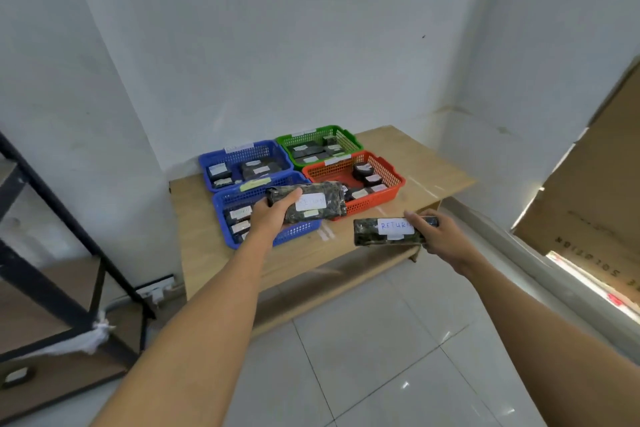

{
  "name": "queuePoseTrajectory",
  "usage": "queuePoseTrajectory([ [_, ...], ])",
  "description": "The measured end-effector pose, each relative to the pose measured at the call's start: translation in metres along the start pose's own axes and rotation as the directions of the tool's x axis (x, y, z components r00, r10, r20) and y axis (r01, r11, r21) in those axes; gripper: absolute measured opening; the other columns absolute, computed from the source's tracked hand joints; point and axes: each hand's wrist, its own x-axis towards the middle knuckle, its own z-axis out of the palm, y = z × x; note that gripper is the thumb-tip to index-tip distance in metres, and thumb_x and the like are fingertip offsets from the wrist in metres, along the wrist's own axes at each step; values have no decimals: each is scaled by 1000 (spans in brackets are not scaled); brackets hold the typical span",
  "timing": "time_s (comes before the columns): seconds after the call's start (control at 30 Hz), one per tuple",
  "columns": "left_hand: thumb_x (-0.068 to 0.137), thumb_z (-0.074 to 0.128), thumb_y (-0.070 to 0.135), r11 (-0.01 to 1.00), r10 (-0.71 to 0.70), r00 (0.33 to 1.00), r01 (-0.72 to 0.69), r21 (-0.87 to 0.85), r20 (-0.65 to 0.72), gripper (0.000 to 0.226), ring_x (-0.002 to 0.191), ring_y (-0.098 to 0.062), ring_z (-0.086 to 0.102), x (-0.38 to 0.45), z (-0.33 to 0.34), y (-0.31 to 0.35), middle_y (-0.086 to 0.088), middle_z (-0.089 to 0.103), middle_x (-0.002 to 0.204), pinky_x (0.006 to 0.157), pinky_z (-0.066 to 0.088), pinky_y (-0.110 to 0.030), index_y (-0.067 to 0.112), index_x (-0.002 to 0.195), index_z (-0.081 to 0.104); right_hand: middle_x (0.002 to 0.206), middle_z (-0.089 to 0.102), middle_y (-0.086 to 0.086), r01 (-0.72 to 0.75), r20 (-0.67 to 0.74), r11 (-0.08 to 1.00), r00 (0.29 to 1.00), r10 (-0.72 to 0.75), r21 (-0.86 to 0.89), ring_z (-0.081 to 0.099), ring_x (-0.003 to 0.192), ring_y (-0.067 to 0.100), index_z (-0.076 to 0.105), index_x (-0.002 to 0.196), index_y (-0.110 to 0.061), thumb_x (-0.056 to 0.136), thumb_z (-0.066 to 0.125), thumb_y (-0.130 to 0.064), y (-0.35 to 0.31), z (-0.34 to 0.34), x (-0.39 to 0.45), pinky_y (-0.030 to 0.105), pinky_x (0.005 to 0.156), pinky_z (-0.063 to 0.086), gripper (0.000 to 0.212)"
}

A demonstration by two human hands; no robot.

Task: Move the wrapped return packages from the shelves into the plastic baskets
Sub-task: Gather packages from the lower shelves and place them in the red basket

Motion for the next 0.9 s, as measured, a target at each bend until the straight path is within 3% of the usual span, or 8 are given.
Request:
queuePoseTrajectory([
  [0.2,51,88,65,1000,-3,998,3,-16,-58,66,101,-24,72,72,68,5,0,78,101,94,57,-47,21,99,76,85,74,-1,25,90,999,996,-27,25,66,62,-3,64,93,-14,96,64,-49,17,-42,113,11,52,45,34],
  [0.33,45,90,68,998,-3,992,-5,-63,-127,80,104,-22,71,142,102,4,-1,78,105,93,58,-46,18,105,74,92,76,5,49,133,999,990,-49,7,67,74,14,65,97,-14,96,63,-51,29,-56,200,25,60,49,37],
  [0.5,37,91,75,995,-62,979,46,-87,-194,87,101,-24,73,240,127,-7,2,79,101,97,55,-49,21,104,76,65,64,1,15,239,1000,971,-19,20,49,48,9,64,96,1,89,66,-55,37,-62,304,22,47,37,56],
  [0.6,41,90,76,993,-96,974,79,-89,-206,79,106,-24,72,291,137,-8,5,77,107,99,54,-49,29,103,76,64,59,7,-28,282,999,959,14,46,45,47,11,61,95,8,86,70,-53,38,-63,365,24,46,34,62],
  [0.7,43,90,75,992,-106,968,86,-94,-226,74,107,-24,71,316,152,3,4,77,107,100,53,-50,30,101,77,80,76,15,-77,355,996,933,57,43,71,66,24,63,99,3,77,78,-61,50,-56,420,38,61,54,69],
  [0.77,48,90,72,993,-86,969,64,-99,-232,70,108,-24,70,327,162,14,4,78,107,101,52,-50,29,100,77,96,76,24,-119,396,992,914,91,48,75,86,41,63,107,4,75,81,-61,58,-45,455,56,79,57,75],
  [0.8,50,90,71,994,-75,968,53,-99,-239,67,108,-23,70,337,165,17,3,78,107,101,52,-50,28,100,77,96,75,26,-124,418,991,903,95,43,73,85,43,64,106,4,75,80,-59,62,-38,474,57,78,55,72],
  [0.9,53,91,67,996,-42,963,18,-91,-265,67,109,-22,71,366,168,25,2,78,108,102,52,-50,26,104,78,77,59,23,-111,490,994,865,106,-19,55,63,31,62,95,2,86,76,-49,66,-9,526,37,56,43,54],
])
